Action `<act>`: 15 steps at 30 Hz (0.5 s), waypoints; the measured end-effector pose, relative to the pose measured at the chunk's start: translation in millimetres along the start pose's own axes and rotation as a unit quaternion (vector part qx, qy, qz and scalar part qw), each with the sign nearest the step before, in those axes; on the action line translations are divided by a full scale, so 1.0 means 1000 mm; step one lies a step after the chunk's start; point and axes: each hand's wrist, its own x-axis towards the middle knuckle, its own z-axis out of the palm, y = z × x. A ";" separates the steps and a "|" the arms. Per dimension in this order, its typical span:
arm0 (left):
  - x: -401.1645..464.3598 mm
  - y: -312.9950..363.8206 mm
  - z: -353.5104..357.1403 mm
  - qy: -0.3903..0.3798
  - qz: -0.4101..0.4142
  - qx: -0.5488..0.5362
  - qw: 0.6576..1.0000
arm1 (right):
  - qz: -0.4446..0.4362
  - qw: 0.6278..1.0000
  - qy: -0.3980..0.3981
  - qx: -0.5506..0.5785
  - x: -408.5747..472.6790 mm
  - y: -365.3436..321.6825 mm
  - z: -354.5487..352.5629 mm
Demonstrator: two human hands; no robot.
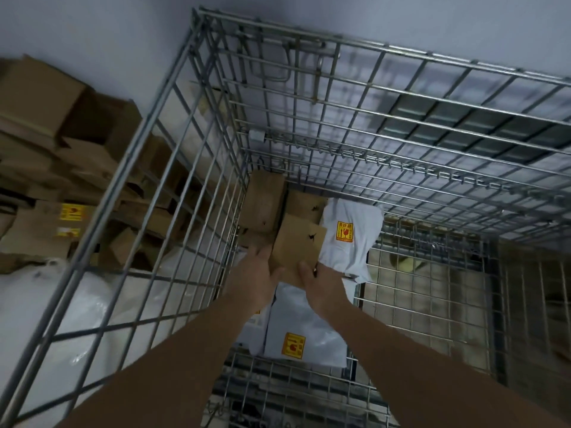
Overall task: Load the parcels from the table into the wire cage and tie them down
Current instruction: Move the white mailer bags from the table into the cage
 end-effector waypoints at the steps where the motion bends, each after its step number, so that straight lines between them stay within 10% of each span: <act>1: -0.010 -0.004 0.002 -0.009 0.002 0.000 1.000 | -0.001 1.000 -0.007 0.003 -0.010 0.003 0.004; 15: -0.108 -0.066 0.040 -0.224 -0.164 0.069 0.958 | 0.010 0.968 -0.217 -0.125 -0.089 0.070 0.084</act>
